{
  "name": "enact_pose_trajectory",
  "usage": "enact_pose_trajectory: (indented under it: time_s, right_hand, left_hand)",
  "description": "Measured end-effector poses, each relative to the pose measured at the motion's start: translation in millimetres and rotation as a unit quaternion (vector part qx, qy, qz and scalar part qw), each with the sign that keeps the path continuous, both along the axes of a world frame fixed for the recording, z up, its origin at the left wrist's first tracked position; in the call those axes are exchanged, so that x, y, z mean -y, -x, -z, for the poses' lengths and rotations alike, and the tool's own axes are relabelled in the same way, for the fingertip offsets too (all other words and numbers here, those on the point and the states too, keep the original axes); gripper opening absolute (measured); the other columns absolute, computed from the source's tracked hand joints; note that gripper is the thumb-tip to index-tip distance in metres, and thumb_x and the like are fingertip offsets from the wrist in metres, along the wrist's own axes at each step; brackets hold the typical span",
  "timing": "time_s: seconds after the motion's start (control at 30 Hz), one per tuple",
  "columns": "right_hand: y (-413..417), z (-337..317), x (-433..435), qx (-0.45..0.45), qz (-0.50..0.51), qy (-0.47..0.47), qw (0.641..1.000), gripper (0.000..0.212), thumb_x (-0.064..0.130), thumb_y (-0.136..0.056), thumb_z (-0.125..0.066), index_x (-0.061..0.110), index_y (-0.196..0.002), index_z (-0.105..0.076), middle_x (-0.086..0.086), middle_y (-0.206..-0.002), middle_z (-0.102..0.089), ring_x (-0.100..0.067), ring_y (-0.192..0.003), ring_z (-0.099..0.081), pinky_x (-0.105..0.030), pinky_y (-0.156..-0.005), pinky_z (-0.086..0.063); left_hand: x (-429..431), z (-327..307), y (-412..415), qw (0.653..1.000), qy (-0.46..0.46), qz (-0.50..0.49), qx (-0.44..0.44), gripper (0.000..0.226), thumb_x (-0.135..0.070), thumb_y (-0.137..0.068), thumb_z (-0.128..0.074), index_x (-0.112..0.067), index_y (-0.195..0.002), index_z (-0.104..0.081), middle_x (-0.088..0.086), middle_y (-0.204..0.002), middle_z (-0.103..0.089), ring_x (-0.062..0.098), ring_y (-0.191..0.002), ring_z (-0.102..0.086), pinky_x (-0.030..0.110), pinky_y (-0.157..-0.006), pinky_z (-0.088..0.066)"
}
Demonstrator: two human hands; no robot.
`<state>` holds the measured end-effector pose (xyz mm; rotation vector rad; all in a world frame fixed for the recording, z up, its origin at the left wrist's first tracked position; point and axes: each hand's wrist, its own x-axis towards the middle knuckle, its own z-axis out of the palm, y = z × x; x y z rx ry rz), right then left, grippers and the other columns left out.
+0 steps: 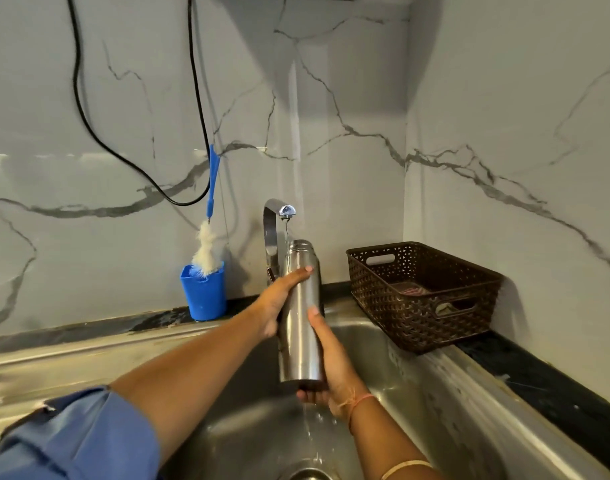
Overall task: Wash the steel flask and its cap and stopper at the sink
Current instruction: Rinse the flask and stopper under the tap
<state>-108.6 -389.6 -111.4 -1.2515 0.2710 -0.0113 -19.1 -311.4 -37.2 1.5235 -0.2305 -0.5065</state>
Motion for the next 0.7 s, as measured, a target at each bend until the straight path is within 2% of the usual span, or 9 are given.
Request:
enact_pose_trajectory:
  time_s: [0.1, 0.17, 0.23, 0.3, 0.37, 0.4, 0.47, 0.57, 0.7]
  right_hand:
    - [1, -3, 2, 0.003, -0.025, -0.073, 0.997, 0.084, 0.079, -0.062, -0.052, 0.013, -0.114, -0.062, -0.010, -0.080, -0.068, -0.020, -0.064, -0.064, -0.026, -0.049, -0.048]
    - [1, -4, 1, 0.002, -0.023, -0.087, 0.996, 0.085, 0.079, -0.063, -0.050, 0.013, -0.115, -0.061, -0.012, -0.084, -0.067, -0.021, -0.066, -0.063, -0.026, -0.047, -0.049]
    - [-2, -6, -3, -0.001, -0.006, -0.096, 0.995, 0.086, 0.081, -0.062, -0.048, 0.014, -0.114, -0.060, -0.014, -0.091, -0.067, -0.024, -0.073, -0.064, -0.027, -0.048, -0.050]
    - [-5, -6, -7, -0.014, 0.025, -0.093, 0.995, 0.087, 0.083, -0.061, -0.045, 0.015, -0.113, -0.061, -0.017, -0.099, -0.068, -0.028, -0.081, -0.067, -0.030, -0.049, -0.053]
    - [-9, -6, -9, -0.022, 0.045, -0.083, 0.995, 0.089, 0.085, -0.061, -0.043, 0.016, -0.114, -0.060, -0.018, -0.102, -0.069, -0.030, -0.087, -0.068, -0.035, -0.053, -0.055]
    - [-11, -6, -9, -0.020, 0.050, -0.079, 0.995, 0.089, 0.085, -0.061, -0.042, 0.017, -0.116, -0.059, -0.018, -0.103, -0.068, -0.031, -0.089, -0.068, -0.039, -0.057, -0.057]
    - [-13, -7, -9, -0.003, 0.047, -0.077, 0.996, 0.079, 0.078, -0.074, -0.039, 0.021, -0.127, -0.051, -0.016, -0.113, -0.064, -0.031, -0.094, -0.065, -0.042, -0.064, -0.057]
    - [-13, -5, -11, 0.013, 0.015, -0.063, 0.998, 0.063, 0.062, -0.091, -0.037, 0.025, -0.141, -0.033, -0.013, -0.134, -0.050, -0.034, -0.104, -0.058, -0.041, -0.071, -0.055]
    - [-14, -1, -13, 0.021, -0.019, -0.049, 0.998, 0.050, 0.037, -0.096, -0.050, 0.019, -0.140, -0.033, -0.017, -0.129, -0.045, -0.036, -0.109, -0.055, -0.039, -0.086, -0.050]
  left_hand:
    - [0, 13, -2, 0.999, 0.029, 0.039, -0.020, 0.086, -0.055, -0.052, -0.083, -0.009, -0.120, -0.058, 0.018, -0.112, -0.067, 0.031, -0.100, -0.064, 0.042, -0.090, -0.052]
    - [-1, 16, -4, 0.997, 0.035, 0.059, -0.027, 0.098, -0.056, -0.042, -0.087, -0.009, -0.122, -0.056, 0.019, -0.120, -0.064, 0.034, -0.112, -0.060, 0.046, -0.099, -0.047]
    - [-3, 19, -1, 0.997, -0.004, 0.070, -0.019, 0.086, -0.053, -0.049, -0.085, -0.008, -0.117, -0.057, 0.017, -0.109, -0.068, 0.031, -0.102, -0.064, 0.041, -0.091, -0.052]
    - [-2, 22, 6, 0.996, -0.044, 0.078, -0.020, 0.059, -0.045, -0.064, -0.076, -0.006, -0.105, -0.059, 0.013, -0.090, -0.069, 0.025, -0.081, -0.065, 0.032, -0.073, -0.054]
    - [1, 22, 11, 0.996, -0.060, 0.059, -0.016, 0.042, -0.039, -0.075, -0.071, -0.007, -0.099, -0.059, 0.012, -0.082, -0.066, 0.022, -0.072, -0.063, 0.029, -0.065, -0.052]
    - [2, 22, 11, 0.997, -0.063, 0.045, -0.002, 0.041, -0.037, -0.077, -0.071, -0.007, -0.103, -0.057, 0.012, -0.085, -0.066, 0.022, -0.074, -0.062, 0.029, -0.065, -0.051]
    - [4, 20, 5, 0.997, -0.055, 0.011, 0.053, 0.050, -0.034, -0.077, -0.073, -0.013, -0.116, -0.048, 0.011, -0.096, -0.064, 0.022, -0.082, -0.062, 0.030, -0.067, -0.051]
    - [7, 14, -6, 0.987, -0.045, -0.034, 0.153, 0.062, -0.029, -0.075, -0.077, -0.022, -0.122, -0.038, 0.006, -0.104, -0.059, 0.021, -0.089, -0.060, 0.032, -0.071, -0.051]
    - [11, 4, -22, 0.949, -0.110, -0.046, 0.292, 0.074, -0.027, -0.070, -0.082, -0.024, -0.126, -0.034, 0.004, -0.113, -0.055, 0.017, -0.093, -0.057, 0.030, -0.077, -0.049]
